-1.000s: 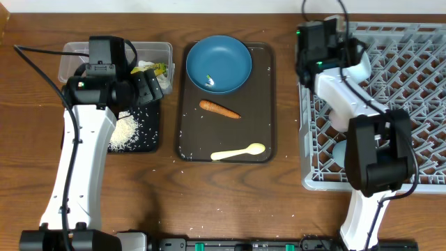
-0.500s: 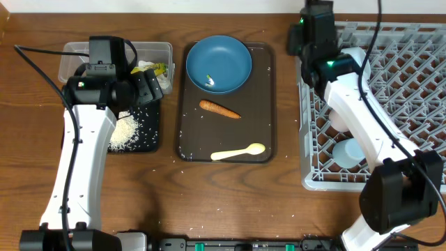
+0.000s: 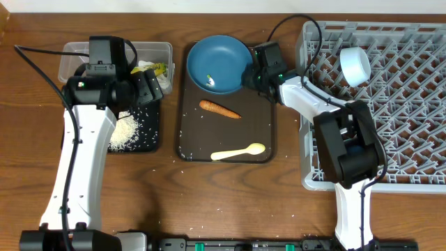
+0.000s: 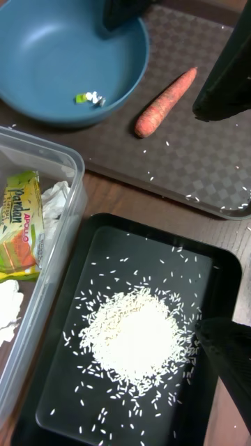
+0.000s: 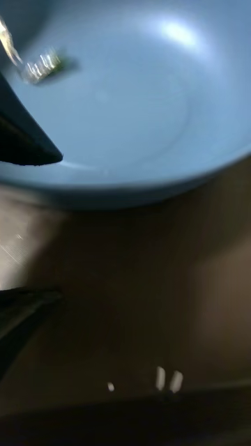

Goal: Sort waste into correct bins and load items into the dishwasher rack
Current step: 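Grasp the rim of the blue plate with the right gripper and lift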

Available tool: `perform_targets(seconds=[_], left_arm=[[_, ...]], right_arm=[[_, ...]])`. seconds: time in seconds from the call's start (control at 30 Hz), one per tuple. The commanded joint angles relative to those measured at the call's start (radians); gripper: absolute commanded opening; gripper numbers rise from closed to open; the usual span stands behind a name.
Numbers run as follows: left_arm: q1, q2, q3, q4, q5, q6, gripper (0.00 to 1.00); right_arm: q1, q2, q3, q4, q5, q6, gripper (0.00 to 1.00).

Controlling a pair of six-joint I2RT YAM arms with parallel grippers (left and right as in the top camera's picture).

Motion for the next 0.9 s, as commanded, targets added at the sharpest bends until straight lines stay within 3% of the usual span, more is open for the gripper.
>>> perform_targets(seconds=[0.0, 0.1, 0.2, 0.23, 0.4, 0.6, 0.73, 0.87], left_arm=[[0.003, -0.004, 0.018, -0.003, -0.013, 0.002, 0.93], [0.003, -0.004, 0.018, -0.003, -0.013, 0.002, 0.93], [0.003, -0.004, 0.018, -0.003, -0.013, 0.002, 0.93], [0.003, -0.004, 0.018, -0.003, -0.013, 0.002, 0.93], [0.003, -0.004, 0.018, -0.003, -0.013, 0.002, 0.93], [0.003, -0.004, 0.018, -0.003, -0.013, 0.002, 0.93], [0.003, -0.004, 0.018, -0.003, -0.013, 0.002, 0.93], [0.003, -0.004, 0.018, -0.003, -0.013, 0.001, 0.93]], right_arm=[[-0.003, 0.007, 0.0, 0.001, -0.005, 0.049, 0.45], [-0.003, 0.007, 0.0, 0.004, -0.004, 0.049, 0.28], [-0.006, 0.007, 0.001, 0.001, -0.016, 0.048, 0.04], [-0.007, 0.006, 0.001, 0.0, -0.021, 0.048, 0.01], [-0.021, -0.02, 0.003, 0.0, -0.042, 0.023, 0.01], [-0.058, -0.186, 0.003, -0.035, 0.018, -0.136, 0.01], [-0.088, -0.377, 0.003, -0.117, 0.209, -0.231, 0.01], [-0.124, -0.587, 0.003, -0.203, 0.553, -0.327, 0.01]])
